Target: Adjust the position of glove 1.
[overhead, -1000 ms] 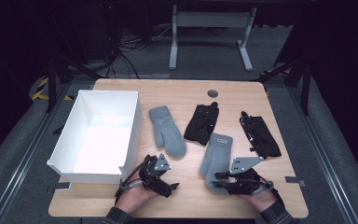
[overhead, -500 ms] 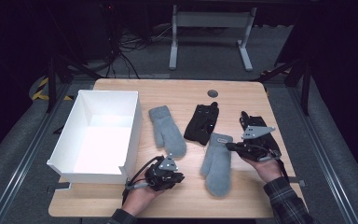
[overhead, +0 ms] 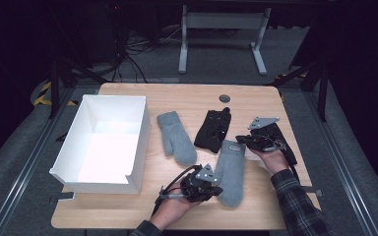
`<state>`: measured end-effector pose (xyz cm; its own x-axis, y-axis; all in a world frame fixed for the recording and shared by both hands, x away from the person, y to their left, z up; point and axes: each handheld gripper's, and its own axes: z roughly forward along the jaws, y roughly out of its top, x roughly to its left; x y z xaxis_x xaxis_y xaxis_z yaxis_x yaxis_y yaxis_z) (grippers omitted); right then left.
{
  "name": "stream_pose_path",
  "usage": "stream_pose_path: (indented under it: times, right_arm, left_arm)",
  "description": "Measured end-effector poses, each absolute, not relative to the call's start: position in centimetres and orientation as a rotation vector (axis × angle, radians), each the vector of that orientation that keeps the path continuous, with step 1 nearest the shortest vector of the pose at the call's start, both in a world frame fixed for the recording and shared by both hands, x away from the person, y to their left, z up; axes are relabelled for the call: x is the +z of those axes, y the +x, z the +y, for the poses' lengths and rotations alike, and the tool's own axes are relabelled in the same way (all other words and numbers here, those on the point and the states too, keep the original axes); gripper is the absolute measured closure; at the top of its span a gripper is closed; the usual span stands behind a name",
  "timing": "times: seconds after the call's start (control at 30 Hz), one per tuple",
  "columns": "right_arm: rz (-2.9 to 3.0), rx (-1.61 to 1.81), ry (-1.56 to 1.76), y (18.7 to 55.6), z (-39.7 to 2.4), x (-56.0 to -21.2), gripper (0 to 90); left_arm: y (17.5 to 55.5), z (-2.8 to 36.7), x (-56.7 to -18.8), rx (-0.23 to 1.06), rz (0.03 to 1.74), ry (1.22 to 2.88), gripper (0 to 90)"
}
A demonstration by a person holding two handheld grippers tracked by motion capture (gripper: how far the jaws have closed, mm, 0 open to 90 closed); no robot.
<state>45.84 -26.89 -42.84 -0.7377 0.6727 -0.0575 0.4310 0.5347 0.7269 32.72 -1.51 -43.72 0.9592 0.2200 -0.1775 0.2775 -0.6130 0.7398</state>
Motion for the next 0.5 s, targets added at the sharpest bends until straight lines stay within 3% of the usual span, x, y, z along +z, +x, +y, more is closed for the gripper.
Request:
stream_pose_path:
  times: [0.27, 0.5]
  right_arm:
    - [2.502, 0.958, 0.915, 46.4, -27.5, -44.0, 90.0]
    - [2.547, 0.923, 0.901, 45.2, -28.4, -44.0, 90.0]
  left_arm:
    - [33.1, -4.4, -45.1, -0.108, 0.329, 2.324, 90.0]
    - [33.4, -2.8, -45.1, -0.07, 0.365, 2.362, 90.0]
